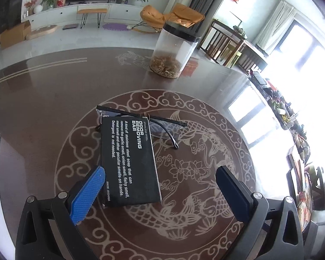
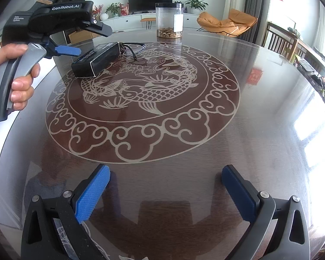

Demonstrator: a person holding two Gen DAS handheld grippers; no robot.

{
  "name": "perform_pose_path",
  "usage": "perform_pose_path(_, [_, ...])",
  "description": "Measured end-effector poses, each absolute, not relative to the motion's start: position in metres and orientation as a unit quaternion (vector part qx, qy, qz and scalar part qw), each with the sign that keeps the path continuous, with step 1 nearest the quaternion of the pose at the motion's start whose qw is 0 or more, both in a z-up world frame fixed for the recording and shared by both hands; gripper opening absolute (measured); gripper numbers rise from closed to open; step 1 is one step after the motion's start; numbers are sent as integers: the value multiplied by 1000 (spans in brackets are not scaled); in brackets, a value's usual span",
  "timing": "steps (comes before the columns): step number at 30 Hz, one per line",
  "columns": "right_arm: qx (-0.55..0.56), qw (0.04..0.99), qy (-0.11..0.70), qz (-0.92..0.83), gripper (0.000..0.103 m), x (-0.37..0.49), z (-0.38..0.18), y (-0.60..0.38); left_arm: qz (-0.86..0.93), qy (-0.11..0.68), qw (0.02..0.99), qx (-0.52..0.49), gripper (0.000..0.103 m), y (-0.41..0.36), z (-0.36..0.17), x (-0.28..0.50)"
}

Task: Organize objects
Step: 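Close the left tool on the black odor removing bar box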

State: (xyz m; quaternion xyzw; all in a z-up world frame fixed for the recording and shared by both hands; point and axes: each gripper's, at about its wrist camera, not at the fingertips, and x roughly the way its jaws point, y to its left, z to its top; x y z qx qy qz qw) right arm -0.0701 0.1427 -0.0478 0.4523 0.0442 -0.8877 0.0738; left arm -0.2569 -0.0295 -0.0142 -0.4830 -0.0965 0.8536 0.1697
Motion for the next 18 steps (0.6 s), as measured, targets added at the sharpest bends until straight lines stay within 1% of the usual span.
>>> perform_pose_path(4, [452, 74, 44, -888, 103, -70, -48, 143, 851, -91, 183, -484, 103, -21, -16, -253])
perform_pose_path(7, [452, 74, 44, -888, 103, -70, -48, 143, 851, -63, 194, -483, 103, -7, -15, -251])
perform_pose_path(9, [452, 74, 44, -888, 103, -70, -48, 143, 858, -31, 177, -481, 103, 0, -16, -253])
perform_pose_path(11, [452, 74, 44, -888, 103, -70, -48, 143, 868, -3, 133, -478, 103, 1, -17, -258])
perform_pose_path(12, [452, 74, 44, -888, 103, -70, -48, 143, 874, -1, 112, -473, 103, -1, -16, -260])
perform_pose_path(14, [452, 74, 44, -888, 103, -70, -48, 143, 882, -27, 89, -462, 103, -14, -12, -263])
perform_pose_path(16, [452, 76, 45, -888, 103, -70, -48, 142, 881, -57, 91, -460, 103, -26, -11, -267])
perform_pose_path(18, [452, 77, 46, -887, 103, -71, -48, 142, 874, -56, 91, -474, 103, -28, -14, -275])
